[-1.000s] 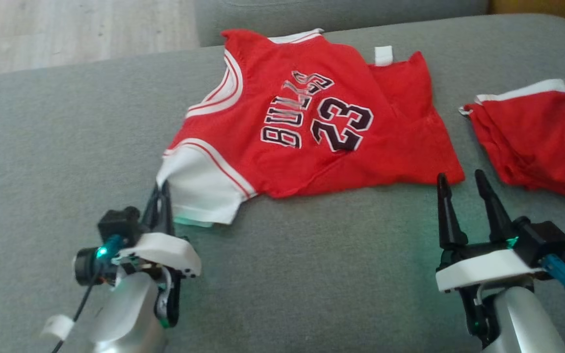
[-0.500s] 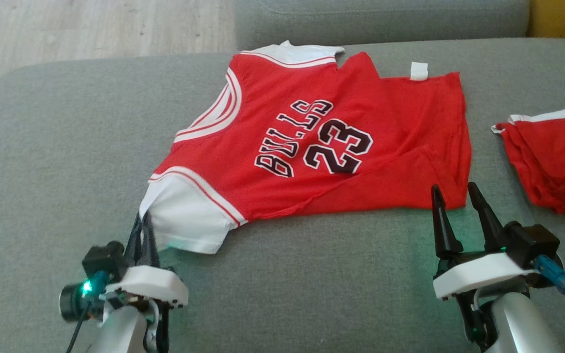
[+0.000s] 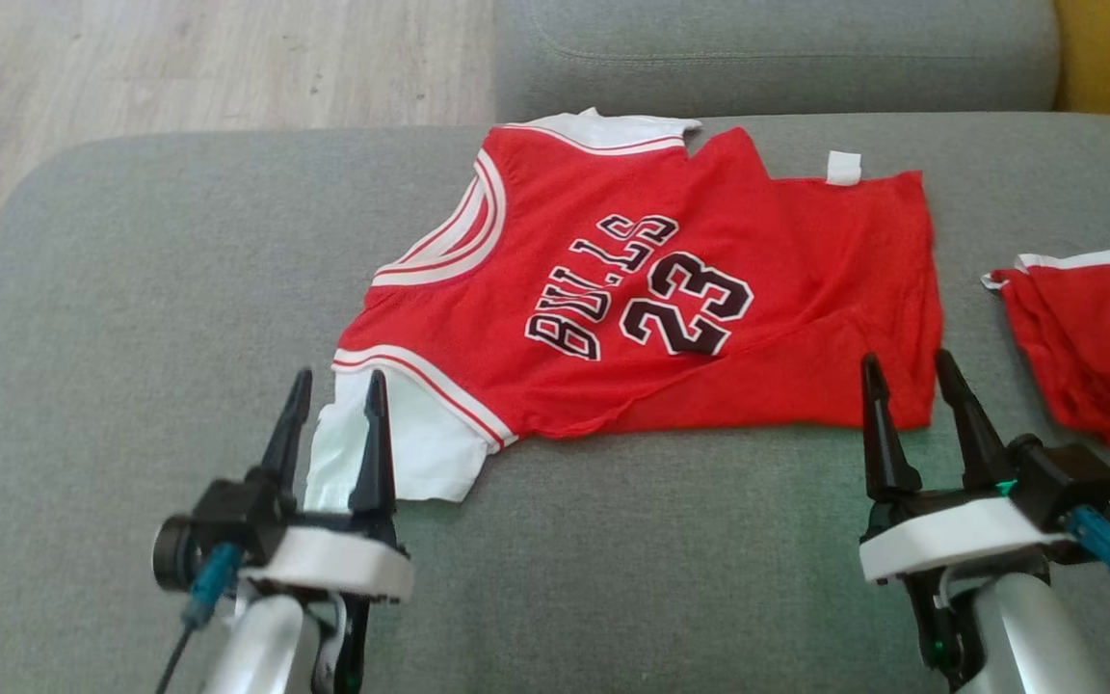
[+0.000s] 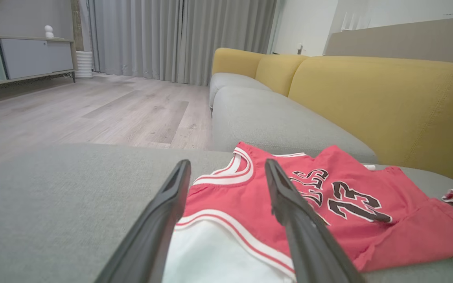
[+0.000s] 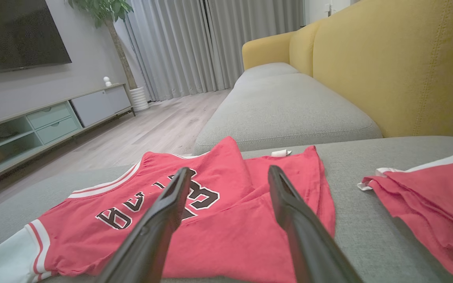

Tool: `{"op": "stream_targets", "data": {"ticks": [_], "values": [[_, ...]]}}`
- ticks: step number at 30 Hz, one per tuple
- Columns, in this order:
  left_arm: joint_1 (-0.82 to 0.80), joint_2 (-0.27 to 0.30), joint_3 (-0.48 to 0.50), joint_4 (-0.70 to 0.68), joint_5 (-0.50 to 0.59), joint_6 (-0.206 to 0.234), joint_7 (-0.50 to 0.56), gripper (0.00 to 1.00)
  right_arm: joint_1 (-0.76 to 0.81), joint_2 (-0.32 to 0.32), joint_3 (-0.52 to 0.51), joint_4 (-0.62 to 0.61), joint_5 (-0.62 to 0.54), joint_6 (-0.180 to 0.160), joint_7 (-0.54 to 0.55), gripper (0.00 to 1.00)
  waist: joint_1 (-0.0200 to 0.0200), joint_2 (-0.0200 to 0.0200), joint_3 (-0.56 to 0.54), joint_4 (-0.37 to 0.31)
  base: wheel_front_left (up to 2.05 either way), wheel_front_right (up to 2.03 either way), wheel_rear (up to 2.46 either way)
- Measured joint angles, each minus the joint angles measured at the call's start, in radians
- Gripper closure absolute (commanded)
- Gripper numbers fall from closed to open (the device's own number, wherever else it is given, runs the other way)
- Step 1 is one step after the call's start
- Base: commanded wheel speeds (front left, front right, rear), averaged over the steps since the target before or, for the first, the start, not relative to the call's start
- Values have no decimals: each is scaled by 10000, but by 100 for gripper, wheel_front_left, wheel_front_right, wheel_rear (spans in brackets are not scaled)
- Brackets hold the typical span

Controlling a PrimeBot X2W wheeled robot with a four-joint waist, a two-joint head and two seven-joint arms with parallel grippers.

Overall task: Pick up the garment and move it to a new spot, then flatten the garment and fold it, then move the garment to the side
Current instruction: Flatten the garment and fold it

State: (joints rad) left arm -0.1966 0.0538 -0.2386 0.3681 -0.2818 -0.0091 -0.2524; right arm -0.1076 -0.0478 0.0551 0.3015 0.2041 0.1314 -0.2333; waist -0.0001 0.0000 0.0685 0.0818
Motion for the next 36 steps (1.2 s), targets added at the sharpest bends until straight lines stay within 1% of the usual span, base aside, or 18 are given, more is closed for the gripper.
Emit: {"op": "stream_targets", "data": {"ticks": [5,7,8,14,17,22,28,33,34,35,36], "values": [[272,-27,-54,-203,59,-13,0,0,-27,2,-299,29,-65,0,-36,0,0,0,120,214,0,0,0],[266,-36,-73,-213,59,-21,0,0,-168,2,-583,203,-167,0,213,0,1,0,217,299,0,0,0],[266,-40,-94,-211,58,-86,0,0,-311,2,-732,370,-222,0,408,0,0,0,268,334,0,0,0],[159,-56,-334,-184,-86,-100,0,0,-1844,-2,-1906,1877,-374,0,1745,0,1,0,569,560,0,0,0],[107,-58,-554,-142,-205,-98,0,0,-2504,-6,-2205,2658,-493,0,2199,0,1,0,705,664,0,0,0],[-113,-61,-855,-77,-284,-84,0,0,-3202,-35,-2374,3762,-324,0,2615,0,2,0,860,840,0,0,0],[-204,-69,-988,6,-387,-82,0,0,-3601,-228,-2347,4573,-270,0,2679,0,2,0,935,947,0,0,0],[-224,-69,-1104,29,-456,-82,0,0,-3850,-355,-2034,5216,107,0,2725,0,1,0,1011,989,0,0,0],[-225,-69,-1118,29,-456,-82,0,0,-3894,-360,-1904,5304,245,0,2750,2,1,0,1030,991,0,0,0],[-231,-69,-1131,29,-456,-82,0,0,-3946,-376,-1768,5379,364,0,2763,58,2,0,1047,993,0,0,0],[-238,-69,-1135,29,-456,-81,0,0,-3971,-408,-1599,5382,449,0,2719,100,2,0,1060,994,0,0,0]]}}
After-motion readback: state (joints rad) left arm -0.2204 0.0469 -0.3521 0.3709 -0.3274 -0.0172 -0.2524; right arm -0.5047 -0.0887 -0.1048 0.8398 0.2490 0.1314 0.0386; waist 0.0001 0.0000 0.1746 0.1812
